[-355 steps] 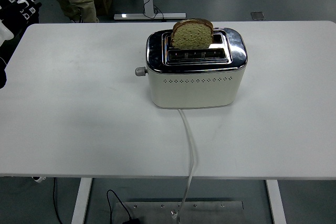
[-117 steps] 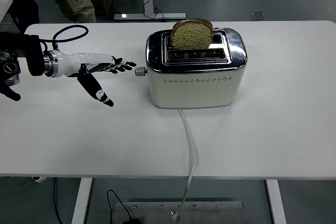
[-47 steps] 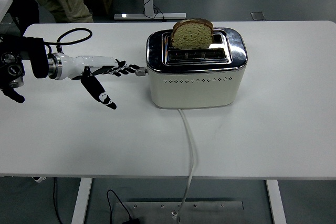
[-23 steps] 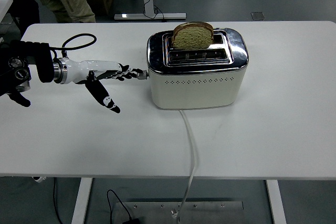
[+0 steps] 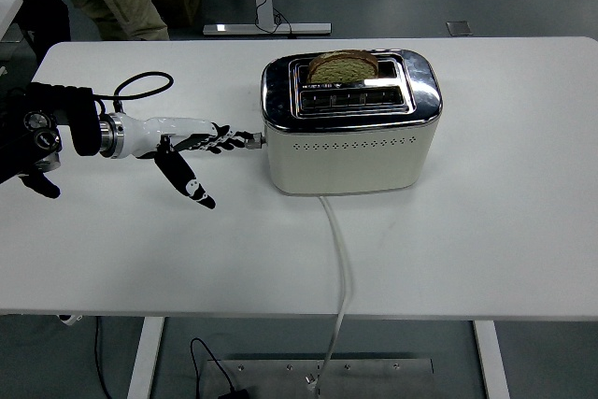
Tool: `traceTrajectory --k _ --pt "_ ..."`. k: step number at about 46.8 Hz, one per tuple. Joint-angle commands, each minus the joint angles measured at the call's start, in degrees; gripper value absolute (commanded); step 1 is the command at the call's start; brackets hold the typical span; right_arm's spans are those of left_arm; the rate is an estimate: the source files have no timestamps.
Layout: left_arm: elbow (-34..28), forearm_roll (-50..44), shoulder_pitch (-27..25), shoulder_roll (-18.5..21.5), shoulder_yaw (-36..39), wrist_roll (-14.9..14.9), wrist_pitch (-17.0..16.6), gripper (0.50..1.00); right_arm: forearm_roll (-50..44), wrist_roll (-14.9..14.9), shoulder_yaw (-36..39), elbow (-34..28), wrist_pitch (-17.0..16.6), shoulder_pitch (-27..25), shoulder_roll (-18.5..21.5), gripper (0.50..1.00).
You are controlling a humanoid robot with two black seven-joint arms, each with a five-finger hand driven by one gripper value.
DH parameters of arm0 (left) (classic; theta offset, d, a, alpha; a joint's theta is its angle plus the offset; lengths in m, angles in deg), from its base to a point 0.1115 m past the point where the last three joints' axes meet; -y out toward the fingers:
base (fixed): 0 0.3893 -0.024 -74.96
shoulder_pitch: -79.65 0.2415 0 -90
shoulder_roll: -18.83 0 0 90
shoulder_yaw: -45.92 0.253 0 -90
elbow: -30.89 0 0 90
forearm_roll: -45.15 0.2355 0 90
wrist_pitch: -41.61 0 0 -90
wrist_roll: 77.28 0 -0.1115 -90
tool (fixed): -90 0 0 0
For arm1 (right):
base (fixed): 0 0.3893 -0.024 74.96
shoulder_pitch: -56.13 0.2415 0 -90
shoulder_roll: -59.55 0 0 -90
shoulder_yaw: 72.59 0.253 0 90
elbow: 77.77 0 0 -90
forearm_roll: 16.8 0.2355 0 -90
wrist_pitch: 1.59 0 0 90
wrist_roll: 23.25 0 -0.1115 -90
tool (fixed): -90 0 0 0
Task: Press down toaster
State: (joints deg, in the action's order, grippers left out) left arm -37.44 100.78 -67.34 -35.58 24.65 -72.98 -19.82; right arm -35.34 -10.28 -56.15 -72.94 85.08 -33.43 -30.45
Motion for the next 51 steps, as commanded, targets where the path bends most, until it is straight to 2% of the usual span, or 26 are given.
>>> traceTrajectory --k 1,29,51 --pt "0.8 0.0 0.0 -0.5 0.1 0.0 0.0 1.000 0.0 0.0 0.0 0.0 0.0 0.0 0.0 0.998" --pt "1.6 1.1 1.2 -1.7 0.2 0.0 0.0 1.000 0.0 0.0 0.0 0.0 0.0 0.0 0.0 0.998" --pt "1.5 1.3 2.2 0.3 0.2 0.0 0.0 1.000 0.0 0.0 0.0 0.0 0.0 0.0 0.0 0.998"
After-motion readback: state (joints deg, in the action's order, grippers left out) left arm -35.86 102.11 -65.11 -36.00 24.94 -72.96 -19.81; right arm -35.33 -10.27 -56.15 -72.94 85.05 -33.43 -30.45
